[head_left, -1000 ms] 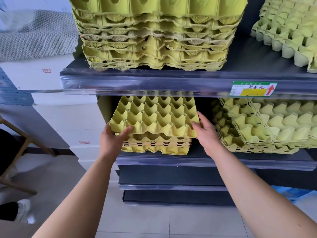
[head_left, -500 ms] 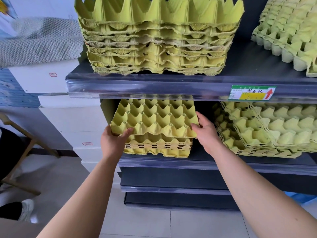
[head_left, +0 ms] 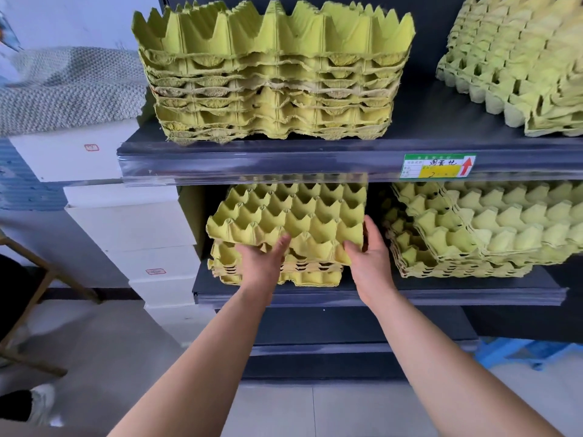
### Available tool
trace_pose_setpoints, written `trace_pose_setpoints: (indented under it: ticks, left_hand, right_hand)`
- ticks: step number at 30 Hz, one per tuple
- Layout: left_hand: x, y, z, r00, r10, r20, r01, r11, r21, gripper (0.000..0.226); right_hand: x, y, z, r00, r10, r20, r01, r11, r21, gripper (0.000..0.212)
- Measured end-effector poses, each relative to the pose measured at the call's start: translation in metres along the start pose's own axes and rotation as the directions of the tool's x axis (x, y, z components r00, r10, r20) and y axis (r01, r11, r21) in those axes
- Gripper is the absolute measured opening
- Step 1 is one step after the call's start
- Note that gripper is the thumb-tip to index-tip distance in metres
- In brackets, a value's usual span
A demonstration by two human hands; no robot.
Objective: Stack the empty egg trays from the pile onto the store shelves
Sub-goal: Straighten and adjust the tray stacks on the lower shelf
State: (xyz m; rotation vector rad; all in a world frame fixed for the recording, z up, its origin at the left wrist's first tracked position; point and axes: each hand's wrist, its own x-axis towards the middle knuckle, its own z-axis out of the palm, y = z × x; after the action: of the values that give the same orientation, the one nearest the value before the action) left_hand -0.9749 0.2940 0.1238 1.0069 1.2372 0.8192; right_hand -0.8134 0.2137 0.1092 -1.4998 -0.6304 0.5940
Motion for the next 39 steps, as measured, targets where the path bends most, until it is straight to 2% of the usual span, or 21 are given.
trace_pose_setpoints:
  ticks: [3,5,6,8,10,13,15,18,21,22,24,26,27,28,30,33,36,39]
  left_hand:
    - [-0.002,0.006,0.009,0.990,-0.111,0.092,0.127,0.972,-0.198,0.103]
    - [0.000,0.010,0.006,0.985,-0.141,0.101,0.163,0.952,-0.259,0.081]
    - [0.002,0.011,0.002,0.985,-0.140,0.103,0.162,0.954,-0.252,0.073]
    - [0.007,0.014,-0.013,0.983,-0.109,0.147,0.141,0.964,-0.227,0.071]
    - [0.015,0.016,-0.033,0.976,-0.066,0.207,0.105,0.977,-0.184,0.069]
    - [0.031,0.023,-0.067,0.968,-0.018,0.252,0.053,0.990,-0.131,0.049]
    - [0.040,0.026,-0.083,0.959,-0.012,0.284,0.046,0.992,-0.114,0.039]
    - [0.048,0.032,-0.094,0.953,0.008,0.304,0.026,0.994,-0.109,0.029]
    - [0.056,0.038,-0.095,0.990,0.053,0.133,-0.055,0.998,0.010,0.028]
    - [0.061,0.038,-0.095,0.994,0.085,0.074,-0.091,0.991,0.096,0.034]
    - [0.066,0.039,-0.093,0.988,0.138,0.069,-0.149,0.971,0.184,0.039]
    - [0.068,0.041,-0.091,0.980,0.123,0.156,-0.142,0.983,0.117,0.025]
    - [0.070,0.041,-0.091,0.975,0.102,0.195,-0.119,0.990,0.080,0.025]
    - [0.074,0.041,-0.091,0.973,0.074,0.219,-0.089,0.994,0.059,0.037]
    - [0.081,0.038,-0.094,0.975,0.048,0.216,-0.071,0.992,0.100,0.051]
    - [0.090,0.033,-0.094,0.974,0.089,0.211,-0.140,0.960,0.241,0.041]
    - [0.095,0.031,-0.093,0.975,0.142,0.170,-0.202,0.887,0.415,0.027]
    - [0.103,0.026,-0.094,0.978,0.135,0.160,-0.195,0.869,0.455,0.030]
  right_hand:
    - [-0.021,-0.002,0.014,1.000,-0.017,0.021,0.017,1.000,-0.010,0.067]
    - [-0.032,-0.002,0.017,0.999,-0.016,0.042,0.016,1.000,-0.001,0.071]
    - [-0.035,-0.003,0.016,0.999,0.001,0.051,-0.002,1.000,0.018,0.074]
    - [-0.035,-0.005,0.011,0.998,0.050,0.049,-0.051,0.998,0.033,0.078]
    - [-0.025,-0.007,0.004,0.995,0.097,-0.021,-0.097,0.995,-0.002,0.081]
    - [-0.003,-0.011,-0.009,0.979,0.152,-0.139,-0.160,0.986,-0.045,0.086]
    - [0.011,-0.013,-0.015,0.970,0.177,-0.167,-0.191,0.979,-0.071,0.087]
    - [0.027,-0.012,-0.020,0.974,0.185,-0.131,-0.189,0.982,-0.019,0.069]
    - [0.037,-0.008,-0.015,0.979,0.182,-0.093,-0.179,0.983,0.034,0.041]
    - [0.039,-0.006,-0.011,0.977,0.189,-0.096,-0.185,0.982,0.048,0.039]
    - [0.038,-0.006,-0.004,0.971,0.208,-0.114,-0.200,0.976,0.084,0.040]
    - [0.035,-0.006,0.005,0.969,0.214,-0.125,-0.204,0.975,0.089,0.043]
    - [0.032,-0.005,0.008,0.970,0.204,-0.133,-0.197,0.978,0.065,0.043]
    - [0.029,-0.004,0.011,0.972,0.186,-0.144,-0.185,0.983,0.023,0.043]
    - [0.023,0.001,0.016,0.977,0.140,-0.161,-0.157,0.983,-0.096,0.046]
    - [0.020,0.009,0.013,0.985,0.096,-0.142,-0.131,0.956,-0.261,0.056]
    - [0.018,0.016,0.009,0.992,0.090,-0.089,-0.117,0.916,-0.384,0.062]
    - [0.023,0.016,0.009,0.994,0.102,-0.037,-0.106,0.850,-0.515,0.065]
